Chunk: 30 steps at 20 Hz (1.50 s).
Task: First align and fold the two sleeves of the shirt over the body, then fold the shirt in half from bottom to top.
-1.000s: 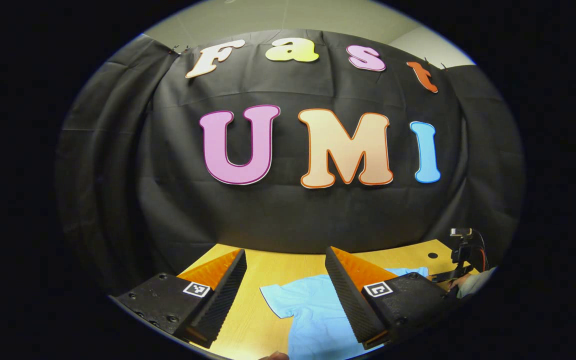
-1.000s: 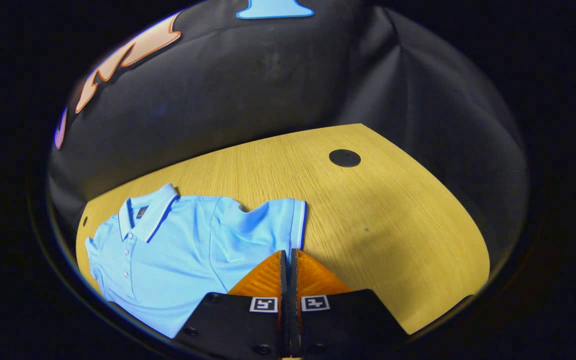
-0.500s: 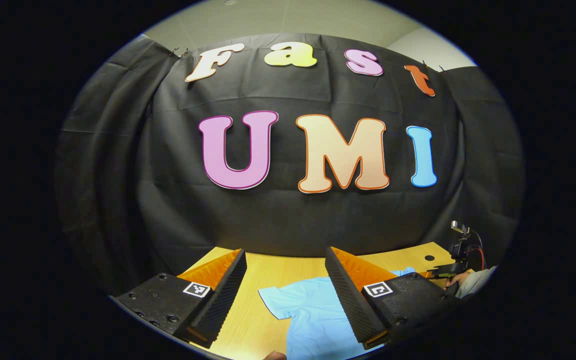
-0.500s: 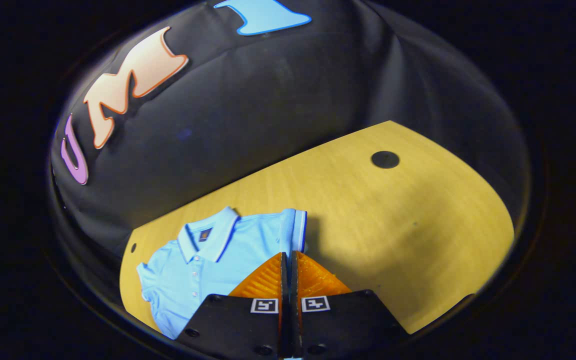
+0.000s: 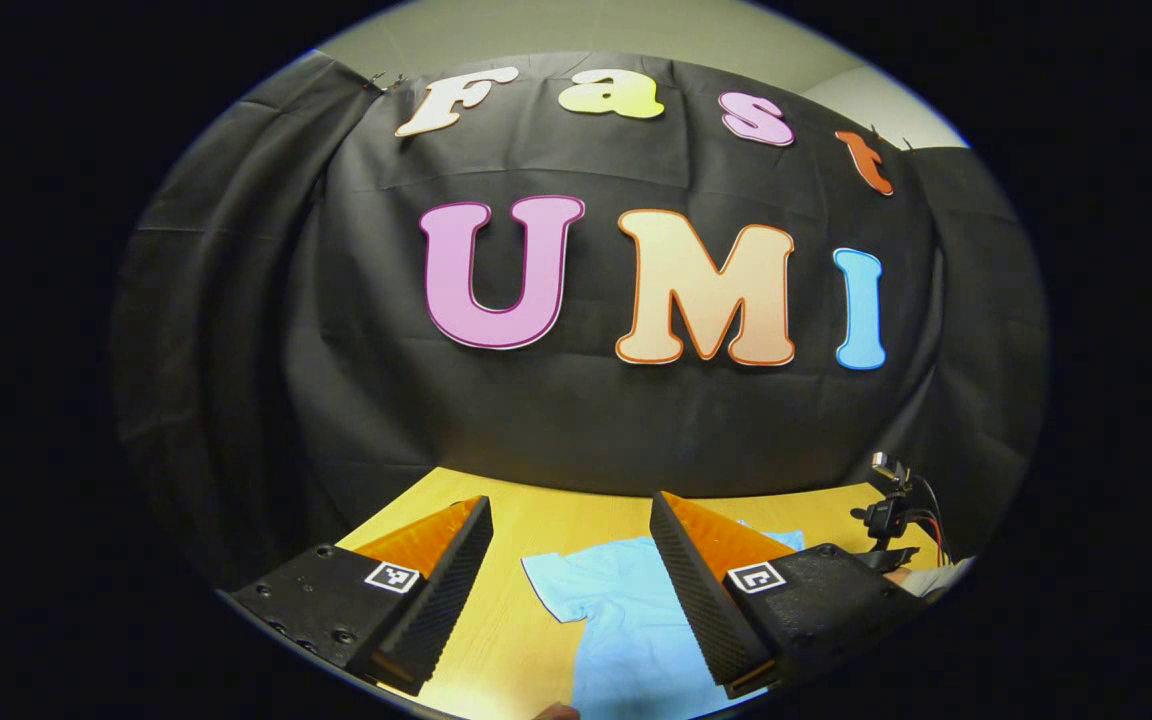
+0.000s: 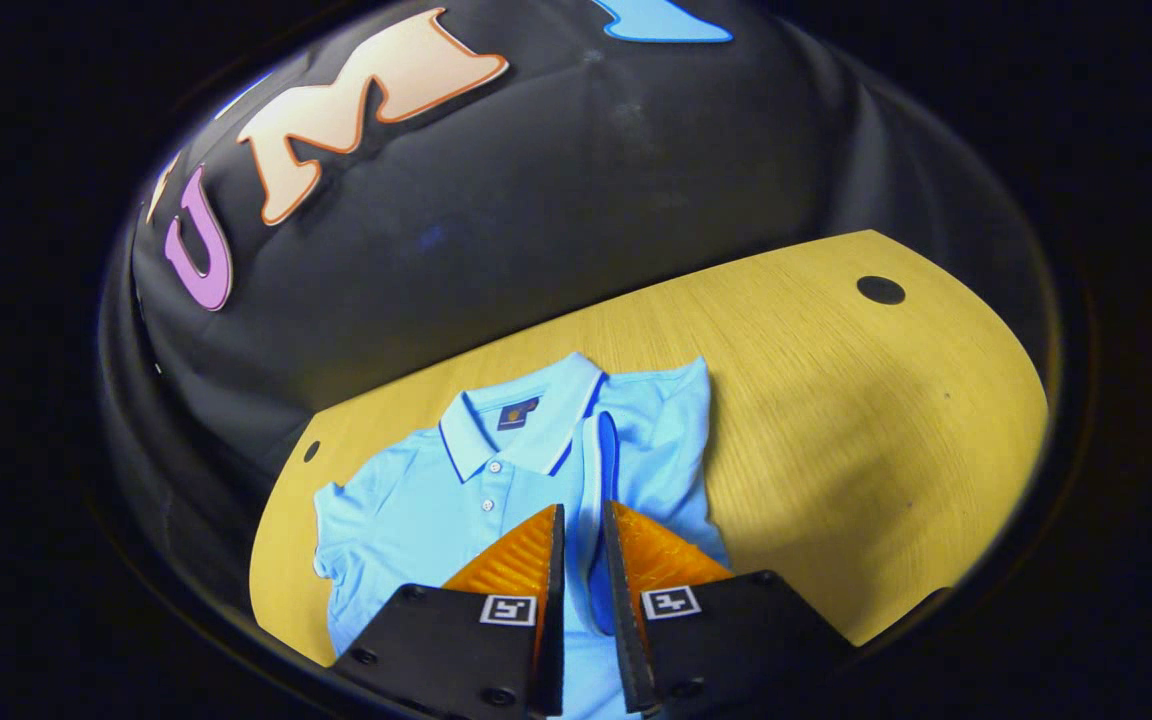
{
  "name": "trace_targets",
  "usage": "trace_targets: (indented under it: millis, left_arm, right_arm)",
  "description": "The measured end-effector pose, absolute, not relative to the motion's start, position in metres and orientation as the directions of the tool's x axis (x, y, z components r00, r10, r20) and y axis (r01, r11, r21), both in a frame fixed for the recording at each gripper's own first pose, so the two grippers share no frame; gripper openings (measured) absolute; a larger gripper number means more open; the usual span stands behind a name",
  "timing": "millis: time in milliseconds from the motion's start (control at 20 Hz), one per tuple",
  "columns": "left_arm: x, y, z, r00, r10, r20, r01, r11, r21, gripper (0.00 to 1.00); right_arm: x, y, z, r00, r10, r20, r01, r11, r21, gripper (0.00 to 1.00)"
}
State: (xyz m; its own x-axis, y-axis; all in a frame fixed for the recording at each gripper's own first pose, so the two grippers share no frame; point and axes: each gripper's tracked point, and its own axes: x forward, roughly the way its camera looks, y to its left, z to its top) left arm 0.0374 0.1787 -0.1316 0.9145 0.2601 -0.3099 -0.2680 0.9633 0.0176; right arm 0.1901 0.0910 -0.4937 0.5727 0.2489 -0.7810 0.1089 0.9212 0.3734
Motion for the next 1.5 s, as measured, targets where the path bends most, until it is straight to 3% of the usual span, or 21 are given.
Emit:
trace_targets:
  millis: [50,200,300,600,850,1250,1300,1350,1500]
  left_arm:
    - [0.038,0.181,-0.137,0.911,0.262,-0.319,-0.271,0.963,0.016,0.95]
    - [0.044,0.187,-0.155,0.901,0.27,-0.339,-0.279,0.96,0.02,0.95]
    - [0.05,0.19,-0.174,0.891,0.269,-0.365,-0.287,0.958,0.006,0.95]
    - [0.075,0.213,-0.244,0.834,0.291,-0.469,-0.336,0.942,-0.012,0.96]
    - [0.098,0.223,-0.309,0.779,0.278,-0.563,-0.349,0.937,-0.021,0.95]
    - [0.121,0.232,-0.418,0.664,0.24,-0.708,-0.335,0.942,0.005,0.95]
    - [0.121,0.232,-0.426,0.649,0.239,-0.722,-0.333,0.943,0.013,0.95]
    - [0.122,0.233,-0.434,0.638,0.241,-0.731,-0.335,0.942,0.019,0.96]
    - [0.119,0.234,-0.45,0.607,0.249,-0.754,-0.341,0.939,0.036,0.95]
  right_arm:
    - [0.187,0.095,-0.488,0.575,0.264,-0.775,0.098,0.917,0.386,0.24]
    - [0.177,0.09,-0.468,0.574,0.273,-0.772,0.063,0.925,0.374,0.94]
    - [0.174,0.083,-0.45,0.604,0.259,-0.754,0.031,0.938,0.346,0.98]
    - [0.159,0.069,-0.391,0.674,0.237,-0.7,-0.029,0.955,0.296,0.98]
    - [0.148,0.043,-0.353,0.717,0.185,-0.672,0.009,0.962,0.275,0.98]
    - [0.114,0.003,-0.328,0.717,0.099,-0.69,0.097,0.966,0.239,0.98]
    - [0.11,-0.001,-0.329,0.713,0.09,-0.696,0.1,0.969,0.228,0.93]
    - [0.105,-0.005,-0.33,0.705,0.082,-0.704,0.103,0.971,0.216,0.97]
    - [0.094,-0.009,-0.328,0.698,0.074,-0.713,0.114,0.97,0.213,0.98]
